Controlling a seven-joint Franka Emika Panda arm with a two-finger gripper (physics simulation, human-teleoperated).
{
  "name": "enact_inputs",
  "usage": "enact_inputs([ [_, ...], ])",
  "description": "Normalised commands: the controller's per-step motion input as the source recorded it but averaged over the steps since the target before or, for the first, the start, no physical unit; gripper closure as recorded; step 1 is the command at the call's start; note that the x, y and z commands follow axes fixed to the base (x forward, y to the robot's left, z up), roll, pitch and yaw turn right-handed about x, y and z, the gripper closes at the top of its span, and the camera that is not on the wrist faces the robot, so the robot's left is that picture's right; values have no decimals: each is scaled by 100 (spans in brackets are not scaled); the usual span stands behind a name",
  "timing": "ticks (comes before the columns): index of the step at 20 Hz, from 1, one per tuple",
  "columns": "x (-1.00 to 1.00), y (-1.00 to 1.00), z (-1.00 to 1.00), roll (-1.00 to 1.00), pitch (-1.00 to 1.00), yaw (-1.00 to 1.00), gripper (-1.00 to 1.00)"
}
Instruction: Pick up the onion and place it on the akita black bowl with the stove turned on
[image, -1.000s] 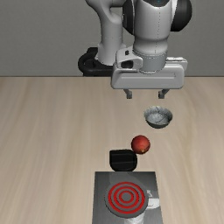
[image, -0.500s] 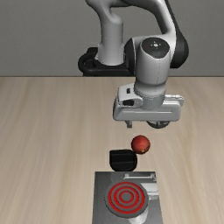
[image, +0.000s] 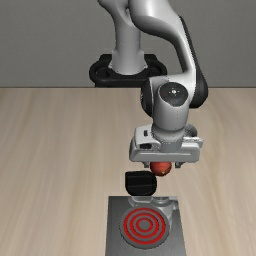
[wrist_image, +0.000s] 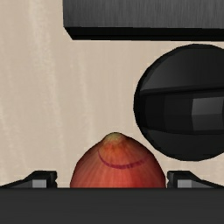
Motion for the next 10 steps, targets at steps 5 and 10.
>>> enact_inputs([
  [5,-20,0,-20,0,0,0,100],
  [10,0,0,0,0,0,0,100],
])
